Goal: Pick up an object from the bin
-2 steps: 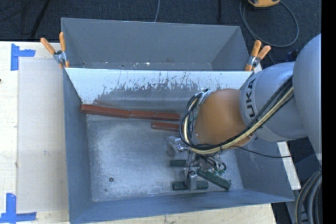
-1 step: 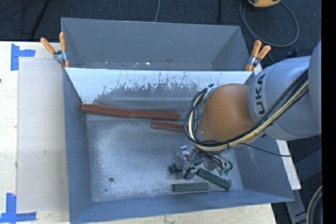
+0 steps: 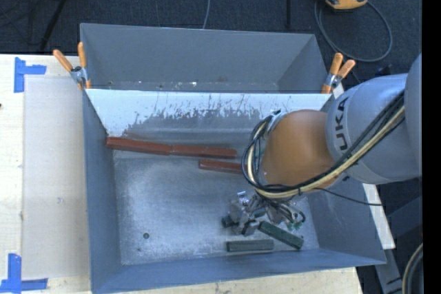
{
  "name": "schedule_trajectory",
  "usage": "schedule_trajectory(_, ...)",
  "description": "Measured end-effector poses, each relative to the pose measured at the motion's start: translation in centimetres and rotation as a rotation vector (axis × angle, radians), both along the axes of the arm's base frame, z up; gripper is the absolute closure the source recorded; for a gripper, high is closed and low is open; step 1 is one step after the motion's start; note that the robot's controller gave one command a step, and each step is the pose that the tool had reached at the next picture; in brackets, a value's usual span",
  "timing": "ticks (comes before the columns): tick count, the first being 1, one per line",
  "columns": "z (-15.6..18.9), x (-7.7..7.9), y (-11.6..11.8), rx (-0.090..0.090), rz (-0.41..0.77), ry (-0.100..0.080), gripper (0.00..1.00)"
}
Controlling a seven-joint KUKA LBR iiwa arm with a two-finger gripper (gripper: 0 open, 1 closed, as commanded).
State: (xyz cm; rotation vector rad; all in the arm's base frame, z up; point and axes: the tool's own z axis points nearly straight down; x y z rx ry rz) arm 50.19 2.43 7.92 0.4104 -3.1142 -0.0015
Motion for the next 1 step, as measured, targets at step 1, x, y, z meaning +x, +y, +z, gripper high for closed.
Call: schedule_trajectory(1,20.77,0.53,2.40,0.000,0.008,0.001,1.00)
